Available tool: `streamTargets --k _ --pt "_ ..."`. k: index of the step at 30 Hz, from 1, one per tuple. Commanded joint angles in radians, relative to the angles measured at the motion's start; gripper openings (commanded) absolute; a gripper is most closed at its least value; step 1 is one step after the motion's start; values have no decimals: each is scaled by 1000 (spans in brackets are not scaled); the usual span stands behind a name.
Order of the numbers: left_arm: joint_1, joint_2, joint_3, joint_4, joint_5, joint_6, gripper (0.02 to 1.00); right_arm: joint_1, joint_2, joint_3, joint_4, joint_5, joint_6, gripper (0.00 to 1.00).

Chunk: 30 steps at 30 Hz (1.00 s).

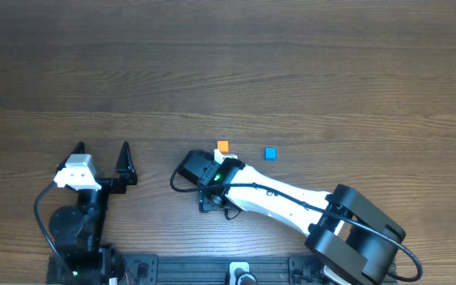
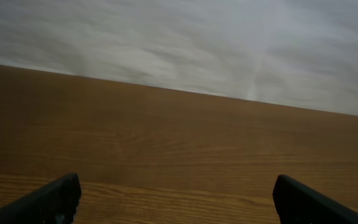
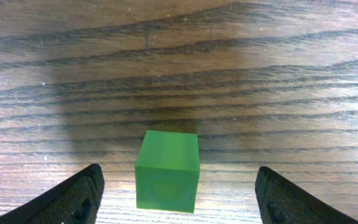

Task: Stack Cubes

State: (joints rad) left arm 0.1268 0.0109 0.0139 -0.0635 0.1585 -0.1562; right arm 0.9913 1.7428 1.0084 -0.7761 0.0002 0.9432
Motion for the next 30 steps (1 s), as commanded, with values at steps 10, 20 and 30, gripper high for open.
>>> streamTargets --k 10,20,30 --pt "6 -8 -8 3 9 18 1000 5 27 -12 10 17 7 560" --pt "6 -8 -8 3 9 18 1000 5 27 -12 26 18 7 369" --pt "6 -8 -8 3 9 18 1000 5 27 -12 28 19 7 297"
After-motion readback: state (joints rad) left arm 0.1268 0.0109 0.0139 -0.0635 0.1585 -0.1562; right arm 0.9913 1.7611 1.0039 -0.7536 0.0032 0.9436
